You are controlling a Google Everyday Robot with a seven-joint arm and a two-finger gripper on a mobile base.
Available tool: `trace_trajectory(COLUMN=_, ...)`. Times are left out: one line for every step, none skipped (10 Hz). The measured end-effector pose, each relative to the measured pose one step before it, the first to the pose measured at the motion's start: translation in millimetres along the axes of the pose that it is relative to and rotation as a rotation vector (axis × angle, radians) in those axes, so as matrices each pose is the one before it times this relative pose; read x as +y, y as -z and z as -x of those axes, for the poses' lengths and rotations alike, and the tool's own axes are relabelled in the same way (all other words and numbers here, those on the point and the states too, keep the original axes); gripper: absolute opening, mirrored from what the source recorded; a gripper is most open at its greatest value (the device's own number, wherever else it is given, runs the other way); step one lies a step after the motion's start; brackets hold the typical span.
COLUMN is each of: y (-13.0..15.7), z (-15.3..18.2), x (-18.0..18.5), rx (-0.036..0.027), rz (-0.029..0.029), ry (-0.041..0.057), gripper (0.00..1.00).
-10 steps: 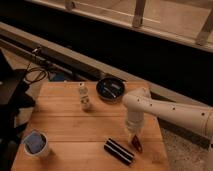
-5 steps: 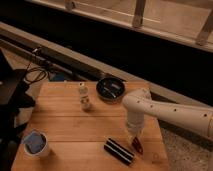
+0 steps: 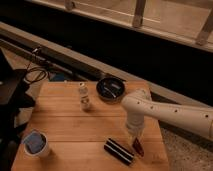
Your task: Drag the pepper across the table
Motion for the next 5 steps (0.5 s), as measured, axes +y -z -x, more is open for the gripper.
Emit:
trace_trajectory(y=0.50, z=-1.46, x=1.63, rx=0.00105, rz=-0.00180, ry=0.00230, gripper=0.26)
trace_trajectory(y=0.32, z=-0.81, x=1.89, rx=0.00121, rz=-0.00223, ry=0.00383, gripper=0.26)
trace_trajectory(y=0.28, z=-1.23, x=1.47, rx=0.00064, rz=-0.00187, ry=0.00199, gripper=0.26)
trace_trajectory(y=0.03, z=-2.22, x=-0.06, rx=-0.00057, rz=-0.00107, ry=-0.00214, gripper=0.26)
trace_trajectory(y=-0.21, z=-2.88, x=0.81, rx=0.00077, rz=-0.00155, ry=-0.00003, gripper=0.26)
